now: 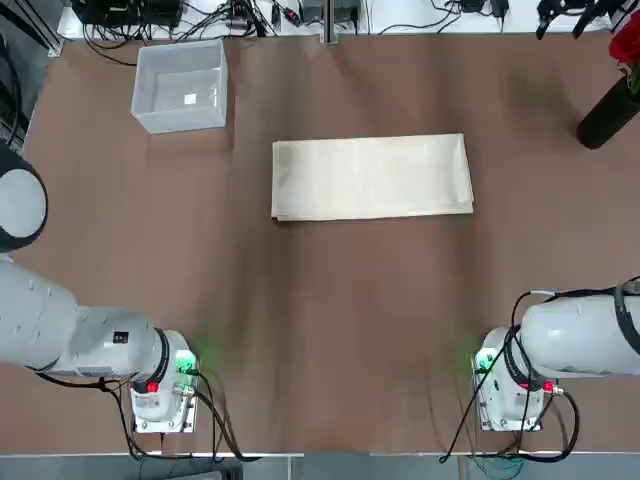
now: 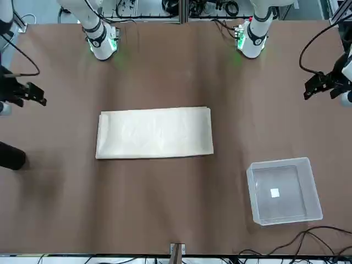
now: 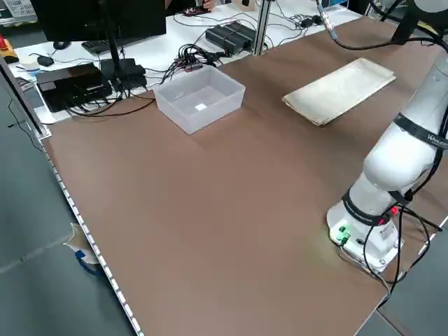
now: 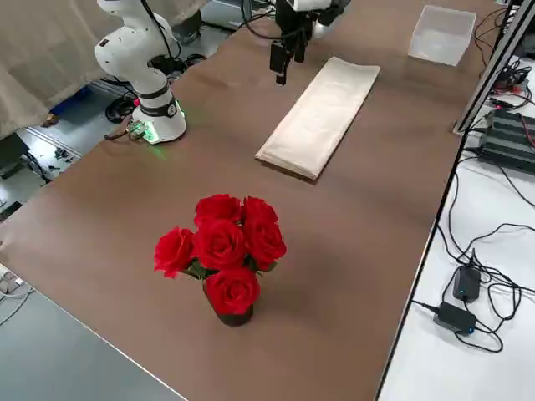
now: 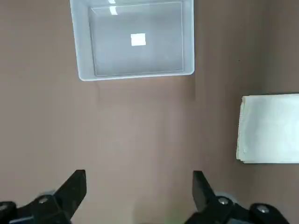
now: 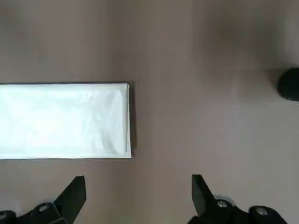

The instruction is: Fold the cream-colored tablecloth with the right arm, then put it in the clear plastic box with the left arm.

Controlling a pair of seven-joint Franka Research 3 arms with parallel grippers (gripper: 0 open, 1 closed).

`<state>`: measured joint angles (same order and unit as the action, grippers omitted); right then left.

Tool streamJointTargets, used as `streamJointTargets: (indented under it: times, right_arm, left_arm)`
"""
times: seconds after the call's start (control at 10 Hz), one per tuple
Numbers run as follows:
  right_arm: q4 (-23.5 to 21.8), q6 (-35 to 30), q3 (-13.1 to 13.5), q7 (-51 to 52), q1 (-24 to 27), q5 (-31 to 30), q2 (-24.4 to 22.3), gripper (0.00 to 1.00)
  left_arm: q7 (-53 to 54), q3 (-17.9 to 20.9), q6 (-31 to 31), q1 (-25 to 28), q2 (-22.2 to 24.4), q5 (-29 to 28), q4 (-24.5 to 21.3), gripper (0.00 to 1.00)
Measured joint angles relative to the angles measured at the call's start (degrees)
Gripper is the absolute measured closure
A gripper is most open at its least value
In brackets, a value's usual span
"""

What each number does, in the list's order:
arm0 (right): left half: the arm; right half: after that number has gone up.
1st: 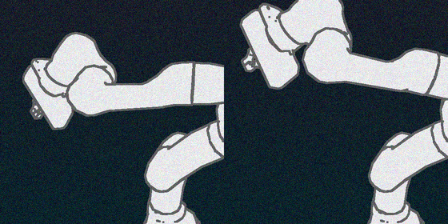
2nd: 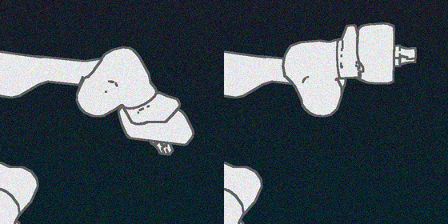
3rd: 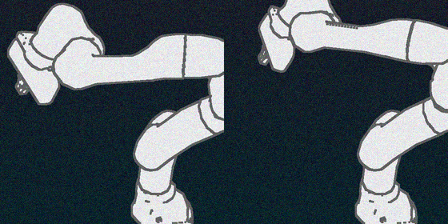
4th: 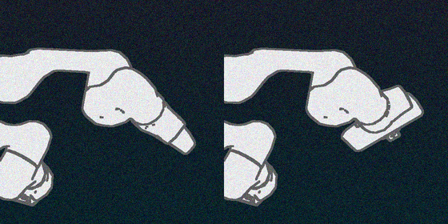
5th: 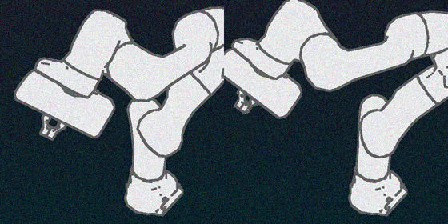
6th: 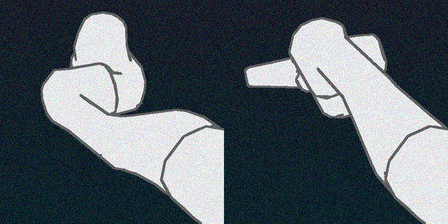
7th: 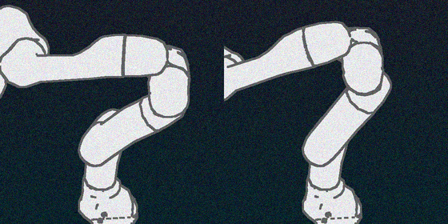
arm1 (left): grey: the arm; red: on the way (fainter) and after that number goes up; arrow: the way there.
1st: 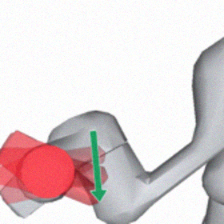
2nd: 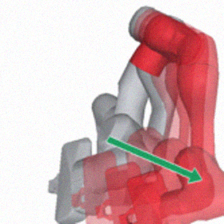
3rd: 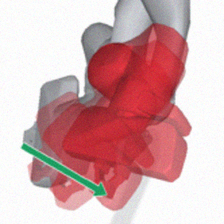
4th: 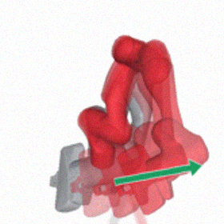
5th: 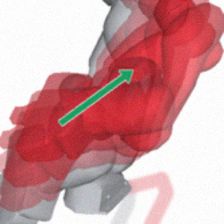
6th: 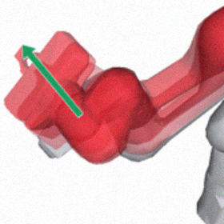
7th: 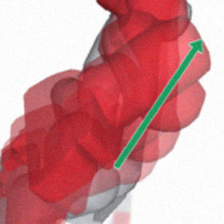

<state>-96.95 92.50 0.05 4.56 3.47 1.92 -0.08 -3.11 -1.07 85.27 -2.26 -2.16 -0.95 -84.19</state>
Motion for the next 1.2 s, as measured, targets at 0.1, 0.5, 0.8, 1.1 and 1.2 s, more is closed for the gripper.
streamJointTargets:
  times: [0.1,0.5,0.8,1.1,1.2]
  right_arm:
    - [-2.85,2.23,-0.01,1.1,-0.01,1.72,0.07,0.0]
    - [-18.27,16.91,0.21,9.1,0.04,10.07,0.53,0.0]
    - [-28.62,27.21,0.65,11.93,0.08,12.52,0.7,0.0]
    - [-34.77,36.83,0.73,12.01,0.08,14.14,3.93,0.0]
    - [-35.46,39.97,0.71,12.79,0.07,15.17,6.5,0.0]
  left_arm:
    - [0.0,-0.05,0.09,-0.1,-0.23,0.0,0.02,0.0]
    - [-0.12,-0.05,0.36,-0.08,-0.7,0.0,0.26,0.0]
    - [-0.14,0.04,0.33,0.04,-1.12,0.0,0.27,0.0]
    - [-0.06,-0.45,0.33,-0.24,-1.81,0.04,0.26,0.0]
    - [-0.02,-0.46,0.35,-0.23,-1.8,0.04,0.34,0.0]
